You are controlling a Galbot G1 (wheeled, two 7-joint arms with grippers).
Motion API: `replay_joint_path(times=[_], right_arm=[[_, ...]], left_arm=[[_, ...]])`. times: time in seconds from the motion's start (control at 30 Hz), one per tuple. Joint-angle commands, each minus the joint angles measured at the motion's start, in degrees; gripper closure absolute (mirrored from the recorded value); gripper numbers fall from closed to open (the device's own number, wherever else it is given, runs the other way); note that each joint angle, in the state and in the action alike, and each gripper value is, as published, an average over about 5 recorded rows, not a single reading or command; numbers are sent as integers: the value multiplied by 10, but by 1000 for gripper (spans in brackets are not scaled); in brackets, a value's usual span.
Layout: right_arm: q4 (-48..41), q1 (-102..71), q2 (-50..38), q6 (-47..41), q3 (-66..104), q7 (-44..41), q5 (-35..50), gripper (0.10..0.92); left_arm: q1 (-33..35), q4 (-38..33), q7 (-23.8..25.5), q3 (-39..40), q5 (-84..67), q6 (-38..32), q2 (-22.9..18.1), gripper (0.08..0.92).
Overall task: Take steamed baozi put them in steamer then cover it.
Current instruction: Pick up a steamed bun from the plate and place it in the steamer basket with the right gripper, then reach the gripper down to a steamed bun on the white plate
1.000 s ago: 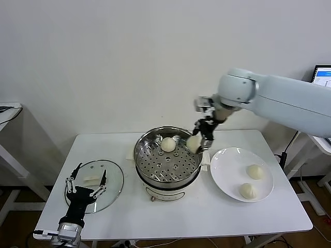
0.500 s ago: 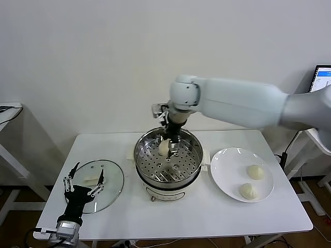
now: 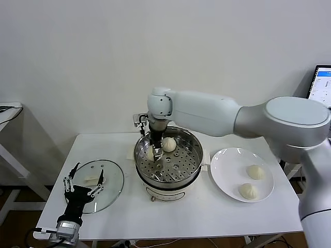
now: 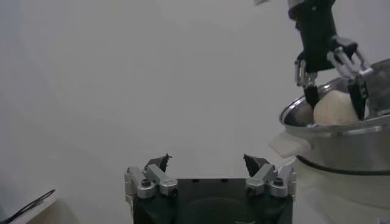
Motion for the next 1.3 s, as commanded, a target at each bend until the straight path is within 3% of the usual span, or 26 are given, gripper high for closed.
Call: replay_joint_path(times=[0.03, 0.3, 0.57, 0.73, 0.93, 1.3], right_arm=[[-29, -21, 25, 1, 5, -1, -13, 260], [51, 25, -62, 2, 14, -3, 16, 203], [200, 150, -293, 43, -18, -60, 37, 203], [259, 153, -441, 82, -35, -105, -20, 203], [281, 62, -554, 129, -8, -134, -135, 203], [216, -223, -579, 174, 214, -135, -300, 203]], left_arm=[[0, 1, 0, 1, 1, -2, -1, 177], [3, -3, -1, 4, 2, 0, -1, 177], [5, -6, -3, 10, 5, 1, -2, 177], [8, -7, -3, 8, 6, 1, -2, 177], [10, -12, -4, 11, 7, 3, -3, 177], [14, -13, -6, 18, 12, 3, -9, 177]])
